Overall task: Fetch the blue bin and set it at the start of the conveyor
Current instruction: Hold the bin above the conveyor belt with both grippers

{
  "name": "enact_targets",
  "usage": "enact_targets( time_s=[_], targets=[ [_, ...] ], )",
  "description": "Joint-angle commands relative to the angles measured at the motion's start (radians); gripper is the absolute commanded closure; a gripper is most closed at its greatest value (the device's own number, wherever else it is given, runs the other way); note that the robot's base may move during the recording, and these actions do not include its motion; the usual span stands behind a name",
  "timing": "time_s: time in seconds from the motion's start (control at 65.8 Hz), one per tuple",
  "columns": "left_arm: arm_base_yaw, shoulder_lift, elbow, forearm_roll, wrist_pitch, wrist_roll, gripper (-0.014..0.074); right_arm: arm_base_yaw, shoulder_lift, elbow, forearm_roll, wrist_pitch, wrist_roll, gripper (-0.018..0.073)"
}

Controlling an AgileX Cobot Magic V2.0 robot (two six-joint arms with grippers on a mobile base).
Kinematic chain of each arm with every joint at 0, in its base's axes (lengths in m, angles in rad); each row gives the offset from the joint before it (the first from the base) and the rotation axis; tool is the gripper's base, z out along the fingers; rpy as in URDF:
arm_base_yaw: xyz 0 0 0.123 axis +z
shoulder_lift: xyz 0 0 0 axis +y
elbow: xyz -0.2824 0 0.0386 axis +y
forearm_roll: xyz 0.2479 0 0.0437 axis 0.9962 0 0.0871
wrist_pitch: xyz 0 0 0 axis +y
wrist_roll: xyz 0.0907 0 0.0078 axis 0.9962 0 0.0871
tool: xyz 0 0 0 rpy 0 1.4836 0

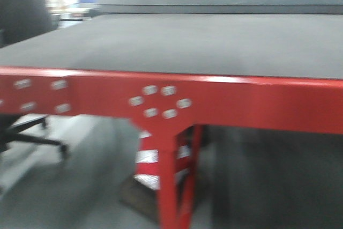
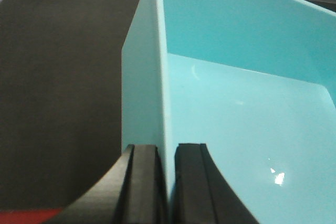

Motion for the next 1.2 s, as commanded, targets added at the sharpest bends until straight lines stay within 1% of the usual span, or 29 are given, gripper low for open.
enact_targets(
  time_s=[0.0, 1.185],
  targets=[
    [0.001, -0.016, -0.012, -0.026, -0.067, -0.003, 0.0708, -0.002, -0.004, -0.011, -0.033, -0.022, -0.030, 0.0711],
    [0.001, -0.016, -0.012, -0.026, -0.067, -0.003, 0.0708, -0.002, -0.004, -0.011, -0.033, -0.022, -0.030, 0.0711]
  ],
)
